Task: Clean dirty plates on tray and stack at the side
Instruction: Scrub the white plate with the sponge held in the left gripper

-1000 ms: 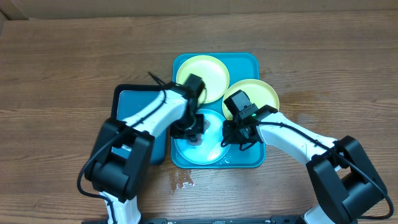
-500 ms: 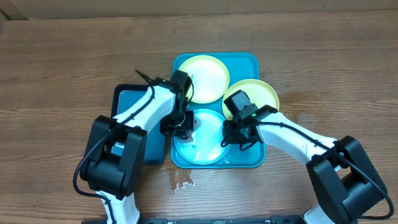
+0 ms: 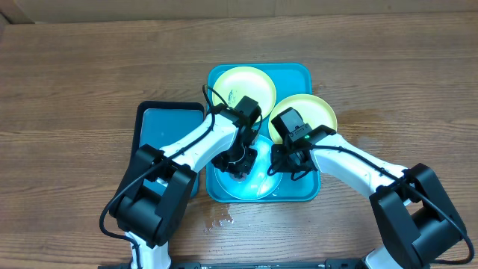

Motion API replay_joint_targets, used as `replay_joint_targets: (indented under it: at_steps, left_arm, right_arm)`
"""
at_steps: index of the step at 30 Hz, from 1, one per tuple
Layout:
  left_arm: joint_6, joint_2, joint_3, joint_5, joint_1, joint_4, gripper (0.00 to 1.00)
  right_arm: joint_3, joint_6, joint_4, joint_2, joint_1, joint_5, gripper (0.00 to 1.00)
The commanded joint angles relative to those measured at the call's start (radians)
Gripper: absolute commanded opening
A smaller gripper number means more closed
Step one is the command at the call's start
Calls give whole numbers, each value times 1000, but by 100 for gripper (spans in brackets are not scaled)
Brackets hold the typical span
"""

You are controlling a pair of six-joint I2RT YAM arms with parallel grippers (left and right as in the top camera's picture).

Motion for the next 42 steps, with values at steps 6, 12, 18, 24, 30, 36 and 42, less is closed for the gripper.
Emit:
replay_joint_targets:
  at_steps: [6,12,18,24,30,36,42]
  left_arm:
    - [100,45,-20,404,15,-43,4]
    - [5,45,-20,229,-3,-41,4]
    - [-278,45,-20,-177,43,-47,4]
    - [-380,44,8,-441,103,-111,4]
    - [-380,44,38,-537,110,-120,4]
    - [-380,43,96,-503,110,-107,4]
    - [-319,43,170,-180,110,-2,4]
  right_arm:
    - [-19,-2,-10,29,2,55,4]
    - [-19,-3,-11,29,2,55,4]
    - [-19,-3,-14,29,2,55,4]
    - [-19,-3,-15,29,2,56,4]
    - [-19,-3,-15,29,2,62,4]
    - [-20,-3,-15,29,2,63,4]
    - [-20,-2,-15,29,3,61,4]
